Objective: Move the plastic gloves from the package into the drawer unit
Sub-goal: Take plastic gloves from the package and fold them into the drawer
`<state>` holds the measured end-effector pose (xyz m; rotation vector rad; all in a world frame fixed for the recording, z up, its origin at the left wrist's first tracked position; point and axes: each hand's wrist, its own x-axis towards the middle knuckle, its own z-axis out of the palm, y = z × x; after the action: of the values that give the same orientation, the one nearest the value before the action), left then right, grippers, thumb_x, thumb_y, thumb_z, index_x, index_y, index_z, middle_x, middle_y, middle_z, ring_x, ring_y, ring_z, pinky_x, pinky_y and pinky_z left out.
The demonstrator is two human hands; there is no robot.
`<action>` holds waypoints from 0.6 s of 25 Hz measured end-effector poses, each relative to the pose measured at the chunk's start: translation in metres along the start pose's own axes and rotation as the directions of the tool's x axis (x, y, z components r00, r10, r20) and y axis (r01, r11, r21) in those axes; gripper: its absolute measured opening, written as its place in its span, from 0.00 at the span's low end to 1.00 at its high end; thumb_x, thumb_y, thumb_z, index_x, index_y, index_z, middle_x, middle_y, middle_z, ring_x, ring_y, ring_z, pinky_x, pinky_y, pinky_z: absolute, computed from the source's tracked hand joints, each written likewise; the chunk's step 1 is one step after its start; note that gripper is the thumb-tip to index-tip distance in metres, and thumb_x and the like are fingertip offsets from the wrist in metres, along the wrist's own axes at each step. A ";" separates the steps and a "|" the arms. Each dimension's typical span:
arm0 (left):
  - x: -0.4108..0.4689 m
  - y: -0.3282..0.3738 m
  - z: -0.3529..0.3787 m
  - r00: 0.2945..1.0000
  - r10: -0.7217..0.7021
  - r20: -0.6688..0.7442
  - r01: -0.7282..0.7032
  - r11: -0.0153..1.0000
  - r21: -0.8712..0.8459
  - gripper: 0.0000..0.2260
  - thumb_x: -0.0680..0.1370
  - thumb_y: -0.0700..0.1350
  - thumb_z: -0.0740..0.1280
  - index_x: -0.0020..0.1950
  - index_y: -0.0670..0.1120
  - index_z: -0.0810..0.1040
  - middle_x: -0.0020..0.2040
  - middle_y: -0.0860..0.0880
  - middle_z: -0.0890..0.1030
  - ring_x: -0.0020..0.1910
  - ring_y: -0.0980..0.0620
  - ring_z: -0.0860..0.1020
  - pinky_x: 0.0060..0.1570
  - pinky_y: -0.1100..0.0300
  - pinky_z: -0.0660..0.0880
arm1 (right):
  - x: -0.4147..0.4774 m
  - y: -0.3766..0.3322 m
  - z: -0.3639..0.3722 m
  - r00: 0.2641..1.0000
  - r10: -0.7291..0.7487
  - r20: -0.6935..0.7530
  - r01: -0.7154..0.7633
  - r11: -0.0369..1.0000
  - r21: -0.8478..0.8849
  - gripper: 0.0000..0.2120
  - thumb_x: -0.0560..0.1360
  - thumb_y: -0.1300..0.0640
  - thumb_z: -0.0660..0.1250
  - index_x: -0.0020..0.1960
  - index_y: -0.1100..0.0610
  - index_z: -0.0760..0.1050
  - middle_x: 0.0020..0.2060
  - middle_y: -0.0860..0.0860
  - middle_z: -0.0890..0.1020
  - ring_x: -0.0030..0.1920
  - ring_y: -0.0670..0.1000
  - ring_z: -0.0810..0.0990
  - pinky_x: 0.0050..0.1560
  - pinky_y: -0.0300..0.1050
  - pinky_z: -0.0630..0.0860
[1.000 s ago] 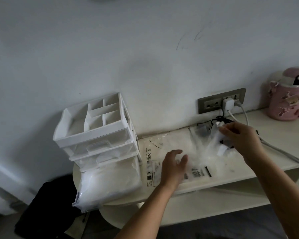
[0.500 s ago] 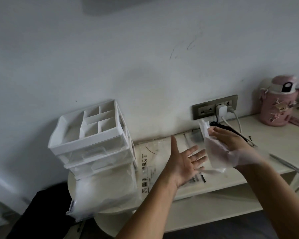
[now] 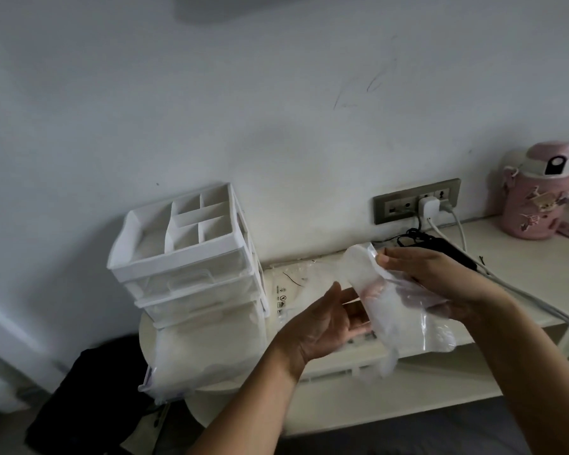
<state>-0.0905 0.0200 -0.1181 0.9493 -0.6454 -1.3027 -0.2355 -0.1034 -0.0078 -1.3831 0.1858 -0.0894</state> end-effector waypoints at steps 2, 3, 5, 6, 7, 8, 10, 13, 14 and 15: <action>-0.007 0.003 0.001 0.999 -0.036 0.004 0.037 0.998 -0.048 0.30 0.59 0.58 0.81 0.55 0.45 0.79 0.50 0.46 0.77 0.54 0.48 0.77 0.58 0.51 0.75 | 0.004 0.003 -0.005 0.998 -0.001 0.070 0.001 1.000 0.003 0.20 0.78 0.60 0.55 0.31 0.55 0.78 0.21 0.50 0.77 0.16 0.43 0.64 0.16 0.31 0.62; -0.011 0.004 0.001 0.999 -0.037 0.006 0.037 0.998 -0.057 0.25 0.59 0.55 0.81 0.49 0.46 0.79 0.48 0.46 0.76 0.53 0.48 0.76 0.56 0.52 0.76 | 0.006 0.005 -0.007 0.998 0.004 0.067 -0.003 1.000 -0.012 0.20 0.78 0.60 0.55 0.31 0.55 0.77 0.22 0.50 0.77 0.17 0.43 0.64 0.18 0.33 0.62; -0.019 0.008 0.001 1.000 -0.015 0.012 0.015 0.998 -0.056 0.16 0.61 0.52 0.81 0.40 0.49 0.79 0.52 0.47 0.78 0.58 0.48 0.76 0.61 0.50 0.74 | 0.010 0.008 -0.010 0.998 0.007 0.058 -0.006 1.000 -0.022 0.21 0.79 0.60 0.54 0.31 0.56 0.78 0.22 0.50 0.76 0.17 0.43 0.64 0.19 0.33 0.61; -0.023 0.012 0.001 1.000 -0.003 0.006 0.003 0.999 -0.047 0.15 0.62 0.52 0.80 0.41 0.50 0.78 0.56 0.46 0.79 0.61 0.48 0.75 0.65 0.48 0.70 | 0.012 0.008 -0.008 0.997 0.013 0.076 -0.012 1.000 -0.009 0.21 0.79 0.61 0.54 0.33 0.56 0.78 0.21 0.50 0.76 0.16 0.43 0.64 0.18 0.33 0.60; -0.028 0.015 0.002 1.000 0.010 0.000 -0.010 0.999 -0.040 0.16 0.63 0.52 0.80 0.45 0.50 0.79 0.59 0.46 0.78 0.63 0.48 0.74 0.68 0.47 0.66 | 0.014 0.009 -0.006 0.994 0.024 0.108 -0.024 1.000 0.001 0.18 0.79 0.60 0.54 0.39 0.62 0.79 0.21 0.51 0.76 0.16 0.43 0.63 0.16 0.32 0.59; -0.032 0.018 0.002 1.000 0.023 -0.009 -0.023 0.999 -0.035 0.21 0.63 0.52 0.80 0.52 0.49 0.79 0.60 0.47 0.78 0.64 0.48 0.74 0.69 0.47 0.65 | 0.017 0.010 -0.003 0.990 0.038 0.138 -0.037 0.999 -0.011 0.14 0.79 0.59 0.56 0.45 0.69 0.74 0.22 0.51 0.75 0.16 0.44 0.63 0.15 0.31 0.59; -0.040 0.023 -0.003 0.999 0.045 0.009 -0.045 0.999 -0.029 0.33 0.63 0.48 0.80 0.65 0.47 0.73 0.60 0.48 0.79 0.62 0.49 0.76 0.67 0.50 0.67 | 0.025 0.014 0.005 0.974 0.076 0.215 -0.063 0.996 -0.067 0.17 0.77 0.55 0.62 0.49 0.71 0.69 0.24 0.53 0.73 0.18 0.46 0.64 0.17 0.31 0.61; -0.054 0.027 -0.010 0.996 0.087 0.036 -0.089 0.995 0.047 0.35 0.66 0.38 0.77 0.71 0.41 0.67 0.62 0.43 0.76 0.65 0.45 0.72 0.69 0.51 0.64 | 0.034 0.019 0.016 0.961 0.103 0.257 -0.075 0.990 -0.117 0.11 0.77 0.57 0.59 0.47 0.67 0.70 0.23 0.51 0.74 0.17 0.45 0.64 0.16 0.32 0.60; -0.060 0.029 -0.014 0.994 0.105 0.026 -0.107 0.991 0.083 0.33 0.67 0.34 0.74 0.71 0.40 0.68 0.64 0.41 0.74 0.67 0.44 0.71 0.70 0.51 0.63 | 0.040 0.021 0.019 0.960 0.119 0.255 -0.091 0.989 -0.120 0.13 0.78 0.57 0.60 0.49 0.68 0.70 0.25 0.52 0.77 0.18 0.47 0.64 0.18 0.33 0.58; -0.065 0.031 -0.017 0.993 0.117 0.001 -0.116 0.984 0.135 0.30 0.68 0.32 0.71 0.70 0.40 0.69 0.66 0.41 0.74 0.69 0.43 0.69 0.71 0.52 0.62 | 0.044 0.021 0.021 0.956 0.134 0.260 -0.104 0.987 -0.126 0.16 0.78 0.55 0.62 0.51 0.70 0.70 0.31 0.56 0.81 0.20 0.50 0.64 0.22 0.35 0.55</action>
<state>-0.0724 0.0873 -0.0924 1.0100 -0.7798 -1.1623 -0.1897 -0.0869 -0.0287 -1.4762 0.0478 0.2121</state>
